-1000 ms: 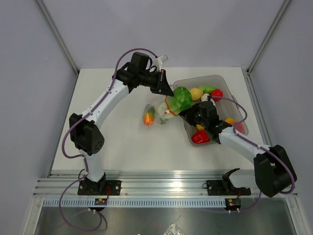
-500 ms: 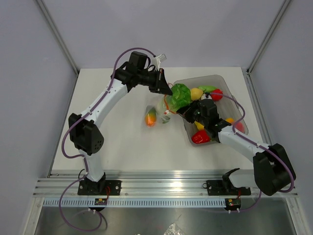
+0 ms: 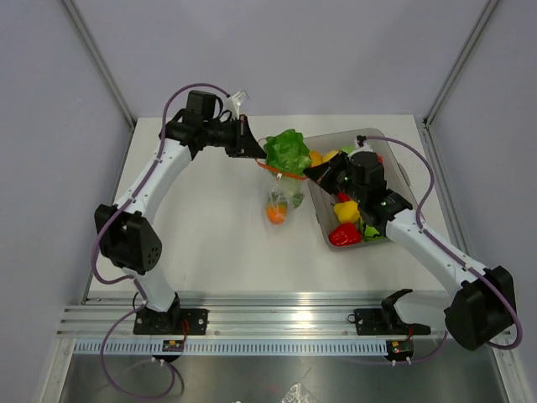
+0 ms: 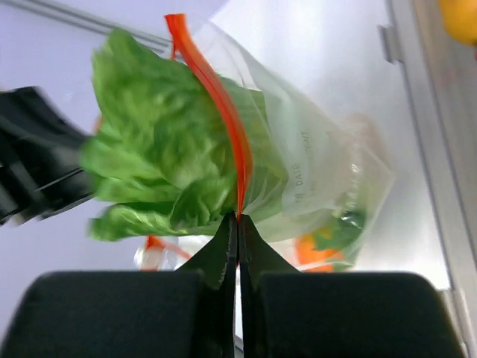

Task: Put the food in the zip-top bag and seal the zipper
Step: Adjust the zipper food storage bag at the center of the board.

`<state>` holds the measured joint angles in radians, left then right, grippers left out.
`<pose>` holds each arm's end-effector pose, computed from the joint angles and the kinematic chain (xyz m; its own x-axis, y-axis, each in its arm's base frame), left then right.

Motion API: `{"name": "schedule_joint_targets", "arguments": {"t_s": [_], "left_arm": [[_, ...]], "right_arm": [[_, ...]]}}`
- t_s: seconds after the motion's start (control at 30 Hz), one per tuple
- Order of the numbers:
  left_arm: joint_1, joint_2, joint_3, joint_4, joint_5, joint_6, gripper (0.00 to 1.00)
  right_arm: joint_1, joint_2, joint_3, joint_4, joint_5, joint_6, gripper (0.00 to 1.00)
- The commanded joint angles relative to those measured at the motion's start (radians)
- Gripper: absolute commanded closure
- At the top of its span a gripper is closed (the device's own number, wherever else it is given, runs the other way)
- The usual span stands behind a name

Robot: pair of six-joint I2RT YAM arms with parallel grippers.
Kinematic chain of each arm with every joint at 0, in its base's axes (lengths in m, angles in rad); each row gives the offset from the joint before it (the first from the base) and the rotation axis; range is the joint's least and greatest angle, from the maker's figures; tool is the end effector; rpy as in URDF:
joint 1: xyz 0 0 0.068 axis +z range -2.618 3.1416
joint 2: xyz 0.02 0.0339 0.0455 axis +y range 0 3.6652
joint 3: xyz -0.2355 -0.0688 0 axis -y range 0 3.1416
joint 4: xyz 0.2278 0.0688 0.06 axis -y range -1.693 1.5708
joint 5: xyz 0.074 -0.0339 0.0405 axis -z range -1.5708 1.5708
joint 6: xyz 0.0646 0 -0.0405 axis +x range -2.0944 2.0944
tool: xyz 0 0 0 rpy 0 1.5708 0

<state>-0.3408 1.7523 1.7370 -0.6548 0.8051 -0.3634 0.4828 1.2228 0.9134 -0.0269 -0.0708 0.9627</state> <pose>0.3466 -0.1723 0.3279 -0.8187 0.0290 -0.5734 0.5062 0.5078 -0.6971 0.2686 0.1459 0.2770 -0.5956 0.6121 -0.5201 -0.0585 0.6128 0.7881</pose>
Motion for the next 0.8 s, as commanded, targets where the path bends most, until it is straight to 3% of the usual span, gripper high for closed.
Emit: {"name": "schedule_joint_targets", "arguments": {"t_s": [0.0,0.13,0.33,0.47,0.57,0.77], "left_arm": [[0.052,-0.082,-0.069,0.055,-0.004,0.021,1.00],[0.054,-0.063,-0.128,0.078,-0.003,0.009,1.00],[0.054,-0.089,0.055,-0.017,-0.027,0.032,1.00],[0.056,-0.117,-0.107,0.046,-0.064,0.043,1.00],[0.069,-0.030,-0.171,0.000,-0.069,0.058,1.00],[0.077,-0.135,-0.090,0.000,-0.089,0.058,1.00]], "right_arm": [[0.049,0.006,0.077,-0.042,-0.009,-0.106,1.00],[0.062,0.173,0.149,-0.106,-0.061,-0.125,1.00],[0.100,0.081,0.378,-0.186,0.022,-0.234,1.00],[0.100,0.118,0.233,-0.162,0.092,-0.243,1.00],[0.097,0.233,0.269,-0.249,0.094,-0.249,1.00],[0.100,0.032,0.318,-0.215,0.187,-0.280,1.00]]}}
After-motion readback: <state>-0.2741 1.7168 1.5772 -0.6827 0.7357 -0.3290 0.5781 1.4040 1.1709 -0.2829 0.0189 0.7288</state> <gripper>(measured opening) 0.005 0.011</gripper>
